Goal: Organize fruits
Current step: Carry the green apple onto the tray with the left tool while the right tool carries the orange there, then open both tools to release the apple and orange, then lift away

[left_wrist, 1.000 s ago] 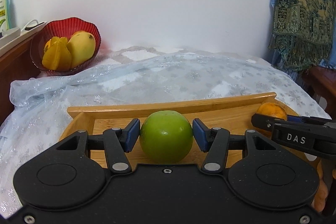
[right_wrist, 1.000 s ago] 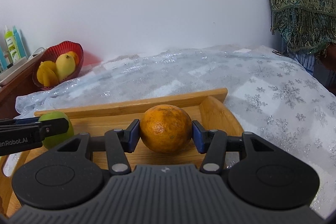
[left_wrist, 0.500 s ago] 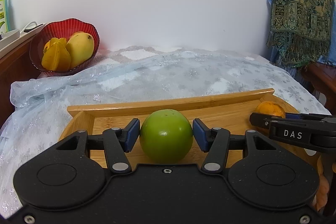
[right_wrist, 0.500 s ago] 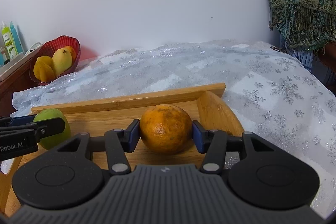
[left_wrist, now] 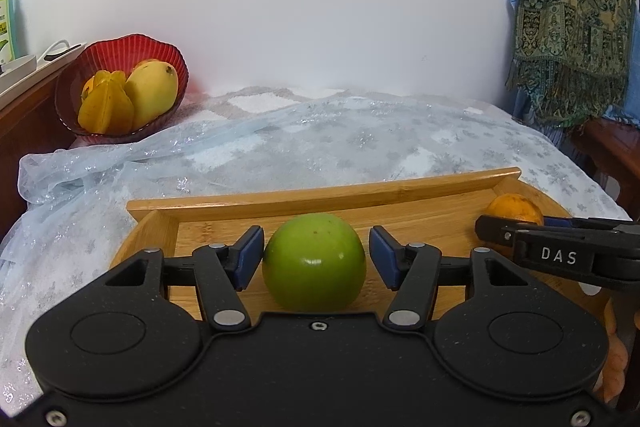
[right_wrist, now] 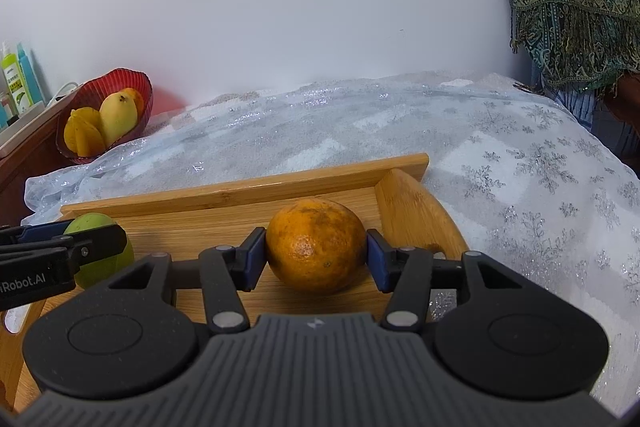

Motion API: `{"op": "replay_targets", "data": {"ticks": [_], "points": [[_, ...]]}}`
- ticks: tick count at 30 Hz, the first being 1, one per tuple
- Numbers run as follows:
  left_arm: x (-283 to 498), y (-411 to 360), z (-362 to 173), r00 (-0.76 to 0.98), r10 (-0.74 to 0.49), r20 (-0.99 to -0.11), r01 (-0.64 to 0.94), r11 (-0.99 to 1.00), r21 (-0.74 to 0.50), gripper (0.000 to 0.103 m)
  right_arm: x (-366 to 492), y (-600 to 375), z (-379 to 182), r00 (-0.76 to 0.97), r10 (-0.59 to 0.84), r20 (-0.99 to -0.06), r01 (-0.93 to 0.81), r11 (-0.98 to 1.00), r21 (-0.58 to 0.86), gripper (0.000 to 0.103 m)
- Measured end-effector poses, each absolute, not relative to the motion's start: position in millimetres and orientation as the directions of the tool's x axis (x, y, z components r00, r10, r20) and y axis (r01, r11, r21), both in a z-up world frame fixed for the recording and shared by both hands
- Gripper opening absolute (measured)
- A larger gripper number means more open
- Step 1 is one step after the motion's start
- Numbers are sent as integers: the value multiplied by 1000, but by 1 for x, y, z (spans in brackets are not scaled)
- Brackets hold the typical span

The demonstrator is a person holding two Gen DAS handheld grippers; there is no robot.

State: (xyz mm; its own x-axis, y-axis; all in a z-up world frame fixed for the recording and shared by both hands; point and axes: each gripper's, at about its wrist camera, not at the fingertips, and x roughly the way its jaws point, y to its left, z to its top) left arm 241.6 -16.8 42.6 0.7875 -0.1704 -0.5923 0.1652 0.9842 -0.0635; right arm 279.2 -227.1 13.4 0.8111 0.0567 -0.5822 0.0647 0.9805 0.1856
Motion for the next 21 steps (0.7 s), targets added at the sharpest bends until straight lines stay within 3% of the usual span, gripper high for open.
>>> {"op": "replay_targets", "data": {"ticks": [4,6,21], "points": [[243,-16,41,779,-171,-604,164,984,-67,64,279,-227,14,810,56,-583,65,981,185,58],[243,-16,40,777,-168,-607,162,985,-65,67,278,-226,14,812,53,-581,65,981,181,70],[234,-19,44,784,-182,-593,192,980,-48,90,271,-227,20,820,48,-570,76,979,191,86]]}}
